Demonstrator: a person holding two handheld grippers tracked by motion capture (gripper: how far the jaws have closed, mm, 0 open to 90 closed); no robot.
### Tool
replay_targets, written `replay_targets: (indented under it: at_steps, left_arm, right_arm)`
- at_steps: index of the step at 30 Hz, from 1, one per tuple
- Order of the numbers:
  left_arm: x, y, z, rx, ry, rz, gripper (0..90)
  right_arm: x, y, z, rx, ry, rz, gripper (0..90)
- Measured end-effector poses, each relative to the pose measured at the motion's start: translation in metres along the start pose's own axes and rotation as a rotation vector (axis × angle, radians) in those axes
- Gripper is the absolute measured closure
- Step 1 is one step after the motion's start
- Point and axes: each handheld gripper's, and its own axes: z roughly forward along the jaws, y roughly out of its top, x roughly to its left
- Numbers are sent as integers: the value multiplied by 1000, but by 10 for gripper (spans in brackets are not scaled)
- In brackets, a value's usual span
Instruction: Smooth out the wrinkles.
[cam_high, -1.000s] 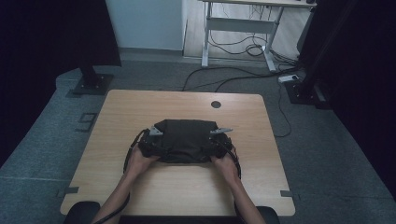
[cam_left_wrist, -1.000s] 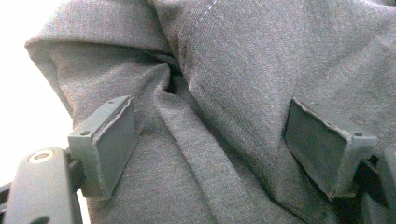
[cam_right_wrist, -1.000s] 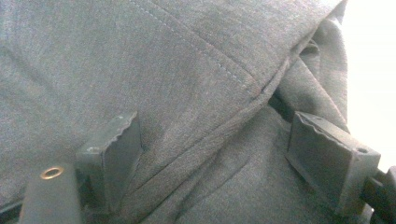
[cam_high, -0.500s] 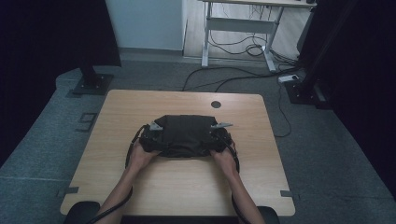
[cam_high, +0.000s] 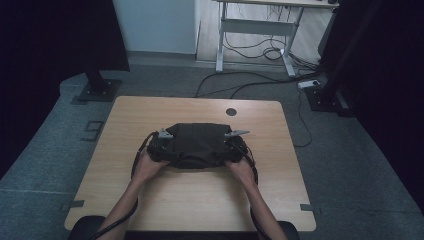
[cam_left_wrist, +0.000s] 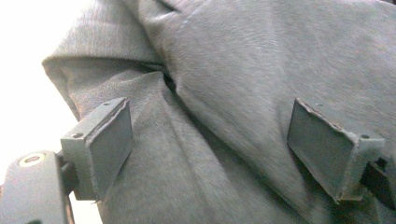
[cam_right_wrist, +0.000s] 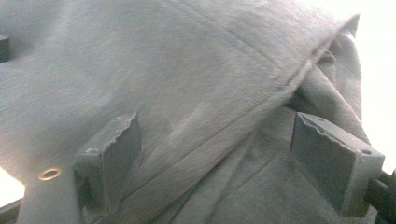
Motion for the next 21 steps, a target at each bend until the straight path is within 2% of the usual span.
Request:
replay_targets:
  at_steps: [5, 9, 14, 18, 21]
  left_arm:
    - [-4, -1, -17, -15, -19, 4, 129]
    - [-9, -2, -31, -6, -9, 30, 101]
    - [-13, -4, -50, -26, -16, 40, 58]
    - [-18, -7, -65, -29, 8, 73, 28]
    - [-20, -11, -75, -31, 19, 83, 14]
  right_arm:
    - [4, 1, -15, -21, 32, -25, 145]
    - [6, 2, -28, -31, 38, -35, 141]
    - [9, 0, -45, -41, 42, -64, 136]
    - [11, -3, -60, -54, 47, -81, 119]
    - [12, -6, -71, -59, 39, -99, 94]
